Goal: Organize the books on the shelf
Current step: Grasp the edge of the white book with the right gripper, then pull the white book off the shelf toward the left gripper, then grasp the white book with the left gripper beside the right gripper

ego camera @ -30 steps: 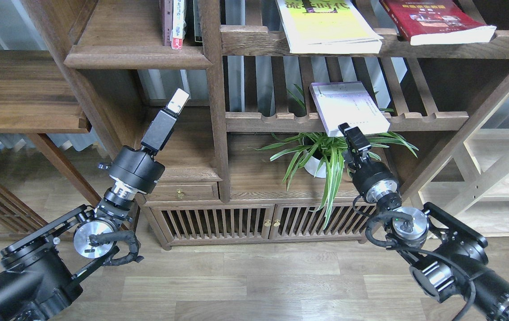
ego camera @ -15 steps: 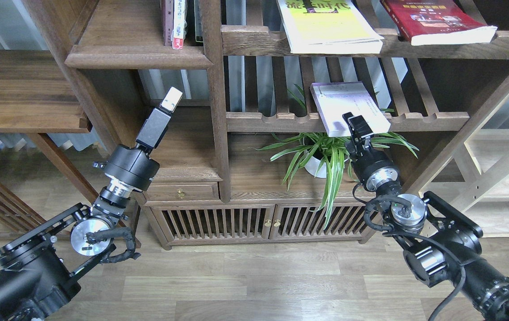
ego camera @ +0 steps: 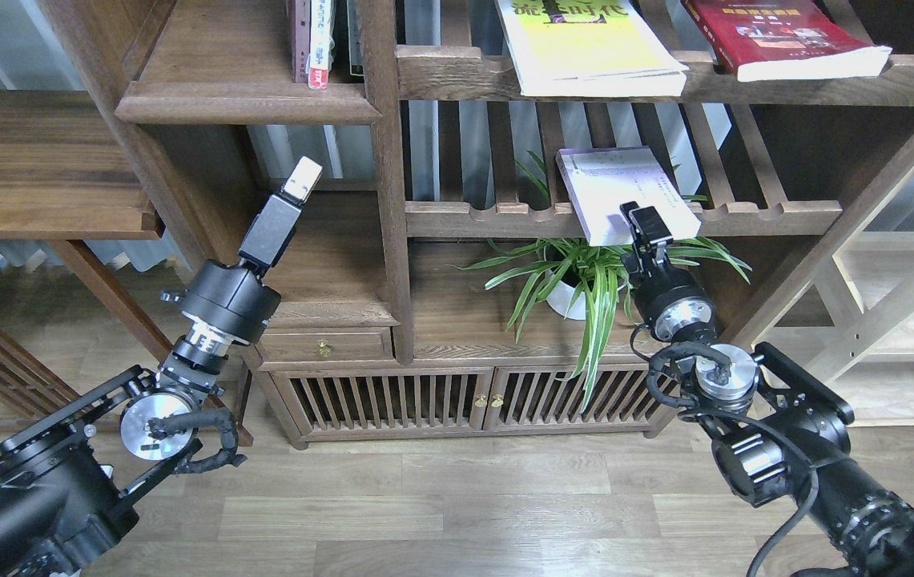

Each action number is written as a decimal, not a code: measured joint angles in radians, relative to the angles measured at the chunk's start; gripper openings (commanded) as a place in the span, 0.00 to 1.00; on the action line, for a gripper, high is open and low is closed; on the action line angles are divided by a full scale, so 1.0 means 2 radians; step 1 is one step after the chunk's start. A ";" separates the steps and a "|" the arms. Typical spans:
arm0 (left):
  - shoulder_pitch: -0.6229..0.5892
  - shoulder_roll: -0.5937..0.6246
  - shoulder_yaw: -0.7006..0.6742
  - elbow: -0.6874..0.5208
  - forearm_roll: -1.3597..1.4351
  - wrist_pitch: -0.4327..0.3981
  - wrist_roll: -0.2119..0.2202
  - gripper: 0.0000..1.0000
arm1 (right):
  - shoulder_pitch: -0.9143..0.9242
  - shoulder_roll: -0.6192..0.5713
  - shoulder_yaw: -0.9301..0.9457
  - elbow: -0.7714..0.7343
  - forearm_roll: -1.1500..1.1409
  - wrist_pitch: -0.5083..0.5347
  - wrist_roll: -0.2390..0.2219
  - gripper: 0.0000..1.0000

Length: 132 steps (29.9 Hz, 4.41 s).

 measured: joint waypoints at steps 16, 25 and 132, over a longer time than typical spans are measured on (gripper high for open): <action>-0.001 -0.001 0.000 -0.002 0.000 0.000 0.000 0.99 | 0.048 0.023 0.000 -0.045 -0.001 -0.020 -0.001 0.95; -0.001 -0.001 0.000 -0.003 0.000 0.000 0.000 0.99 | 0.055 0.024 -0.002 -0.067 -0.004 -0.023 -0.002 0.83; 0.079 -0.018 0.087 -0.027 -0.121 0.000 0.092 0.99 | -0.124 0.095 -0.150 0.165 -0.071 0.192 -0.015 0.05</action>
